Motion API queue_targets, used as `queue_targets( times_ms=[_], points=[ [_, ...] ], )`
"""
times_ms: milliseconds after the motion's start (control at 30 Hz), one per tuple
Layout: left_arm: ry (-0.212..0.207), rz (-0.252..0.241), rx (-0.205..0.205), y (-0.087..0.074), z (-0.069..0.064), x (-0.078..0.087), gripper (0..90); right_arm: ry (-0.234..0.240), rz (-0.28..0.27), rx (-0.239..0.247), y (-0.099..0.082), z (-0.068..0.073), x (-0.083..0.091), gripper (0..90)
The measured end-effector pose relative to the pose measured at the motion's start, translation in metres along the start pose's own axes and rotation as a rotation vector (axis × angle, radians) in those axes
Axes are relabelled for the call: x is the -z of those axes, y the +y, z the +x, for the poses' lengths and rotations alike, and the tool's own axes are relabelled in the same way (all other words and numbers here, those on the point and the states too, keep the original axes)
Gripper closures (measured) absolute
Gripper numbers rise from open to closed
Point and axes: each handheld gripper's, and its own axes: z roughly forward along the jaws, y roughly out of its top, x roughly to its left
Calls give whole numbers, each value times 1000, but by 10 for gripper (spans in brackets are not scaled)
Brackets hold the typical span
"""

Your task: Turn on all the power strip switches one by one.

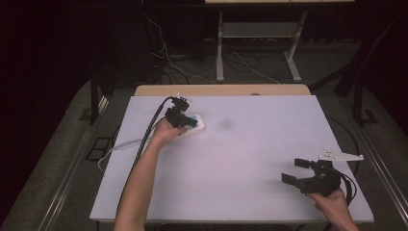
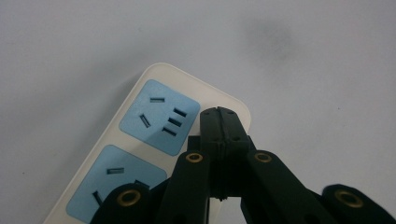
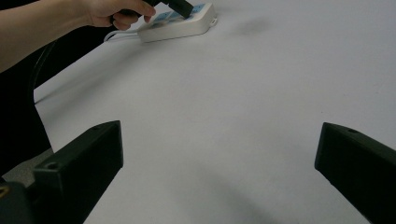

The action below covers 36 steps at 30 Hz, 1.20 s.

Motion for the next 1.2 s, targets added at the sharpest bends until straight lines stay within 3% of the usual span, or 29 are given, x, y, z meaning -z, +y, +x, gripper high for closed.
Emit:
queue_targets(
  times_ms=[633,900,1000,1167,1200],
  points=[
    [-2,1,19,0,1,-1,899,-2,-3,1,0,0,1,10],
    [30,11,-6,1,-1,2,898,-2,-3,-3,0,-1,1,10],
    [16,-21,4,0,-2,6,898,-3,-4,-3,0,-1,1,9],
    [16,-66,-16,1,-9,20,892,-3,-4,-2,0,-1,0,10],
    [11,-78,-25,1,-11,24,826,-3,-4,-4,0,-1,1,10]
  ],
)
